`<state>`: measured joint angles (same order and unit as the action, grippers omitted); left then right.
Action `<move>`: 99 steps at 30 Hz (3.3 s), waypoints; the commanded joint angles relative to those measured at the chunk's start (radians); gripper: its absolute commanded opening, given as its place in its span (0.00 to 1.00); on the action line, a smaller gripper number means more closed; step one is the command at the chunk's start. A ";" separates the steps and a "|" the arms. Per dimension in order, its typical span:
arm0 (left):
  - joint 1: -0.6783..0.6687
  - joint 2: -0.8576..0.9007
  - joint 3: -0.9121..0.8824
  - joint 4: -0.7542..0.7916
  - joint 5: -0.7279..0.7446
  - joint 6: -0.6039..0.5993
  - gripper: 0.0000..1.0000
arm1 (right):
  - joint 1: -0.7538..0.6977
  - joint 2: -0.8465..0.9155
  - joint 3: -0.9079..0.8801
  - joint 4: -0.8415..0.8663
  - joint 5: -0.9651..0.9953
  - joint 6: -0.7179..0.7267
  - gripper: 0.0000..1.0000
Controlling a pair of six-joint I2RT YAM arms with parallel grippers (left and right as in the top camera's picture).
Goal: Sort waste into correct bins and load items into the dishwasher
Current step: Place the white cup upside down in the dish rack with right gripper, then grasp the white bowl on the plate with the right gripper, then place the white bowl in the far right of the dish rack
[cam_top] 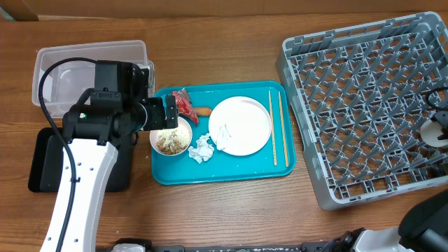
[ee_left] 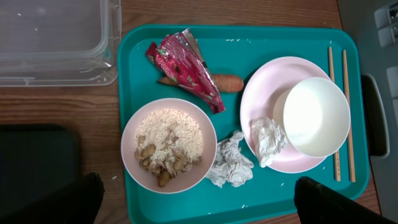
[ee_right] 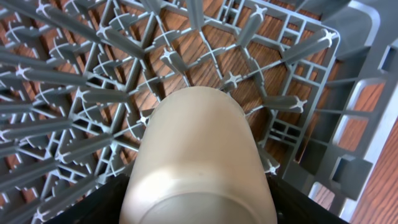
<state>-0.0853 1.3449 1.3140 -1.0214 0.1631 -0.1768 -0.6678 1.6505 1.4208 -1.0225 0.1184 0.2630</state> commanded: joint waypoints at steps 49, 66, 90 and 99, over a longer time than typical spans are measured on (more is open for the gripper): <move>-0.007 0.008 0.012 -0.015 0.002 -0.003 1.00 | 1.064 0.286 -0.001 0.064 -0.209 -0.079 0.66; -0.007 0.008 0.012 -0.015 0.013 -0.003 1.00 | 1.065 0.294 0.013 0.053 -0.208 -0.067 0.04; -0.006 0.008 0.012 -0.005 0.010 -0.003 1.00 | 0.739 -0.008 0.224 0.339 0.758 -0.185 0.04; -0.006 0.008 0.012 0.018 0.009 -0.003 1.00 | 0.438 0.134 0.224 0.556 1.020 -0.247 0.04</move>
<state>-0.0853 1.3449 1.3140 -1.0069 0.1749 -0.1772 -0.1795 1.7298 1.6436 -0.5049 0.9813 0.0692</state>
